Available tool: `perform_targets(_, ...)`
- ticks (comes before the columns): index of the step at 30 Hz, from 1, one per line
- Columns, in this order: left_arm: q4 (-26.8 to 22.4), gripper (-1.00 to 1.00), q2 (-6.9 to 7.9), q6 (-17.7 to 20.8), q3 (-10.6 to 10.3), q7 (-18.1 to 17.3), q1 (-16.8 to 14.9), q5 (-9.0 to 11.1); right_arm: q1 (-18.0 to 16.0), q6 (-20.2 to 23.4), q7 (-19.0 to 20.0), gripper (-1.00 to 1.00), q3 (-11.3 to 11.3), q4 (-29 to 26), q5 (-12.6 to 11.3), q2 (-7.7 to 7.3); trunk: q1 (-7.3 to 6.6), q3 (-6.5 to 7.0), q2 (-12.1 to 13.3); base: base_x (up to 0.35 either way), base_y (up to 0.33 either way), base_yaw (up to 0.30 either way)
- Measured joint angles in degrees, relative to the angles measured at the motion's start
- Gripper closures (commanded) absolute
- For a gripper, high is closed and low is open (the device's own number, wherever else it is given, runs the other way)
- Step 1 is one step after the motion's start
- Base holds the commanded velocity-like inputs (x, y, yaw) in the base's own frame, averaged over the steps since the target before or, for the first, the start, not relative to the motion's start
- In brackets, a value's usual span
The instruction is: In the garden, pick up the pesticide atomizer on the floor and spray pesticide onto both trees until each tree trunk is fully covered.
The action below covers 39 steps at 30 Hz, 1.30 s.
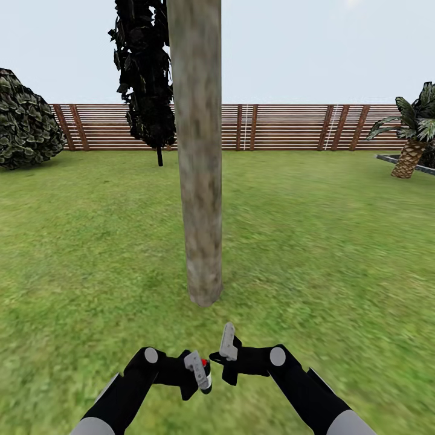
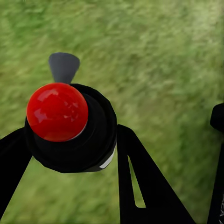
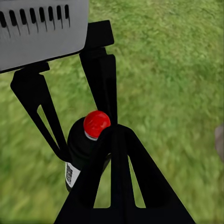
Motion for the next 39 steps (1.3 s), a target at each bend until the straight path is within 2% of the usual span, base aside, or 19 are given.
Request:
perform_targets(13,0.0,1.0,0.0,-0.1,0.2,0.1,-0.4,0.2,0.0,0.0,0.0,1.0,0.0,0.0,0.0,-0.01,0.0,0.0,0.0,0.0,0.0,0.0)
perform_targets(17,0.0,1.0,0.06,-0.3,0.1,0.0,-0.5,2.9,0.0,0.0,0.0,1.0,0.0,0.0,0.0,-0.01,0.0,0.0,0.0,0.0,0.0,0.0)
perform_targets(20,0.8,1.0,0.04,-0.4,0.0,0.0,-0.6,3.7,0.0,0.0,0.0,1.0,0.0,0.0,0.0,-0.02,0.0,0.0,0.0,0.0,0.0,0.0)
perform_targets(39,1.5,1.0,0.01,-0.5,0.0,0.0,-0.9,4.1,0.0,0.0,0.0,1.0,0.0,0.0,0.0,-0.03,0.0,0.0,0.0,0.0,0.0,0.0)
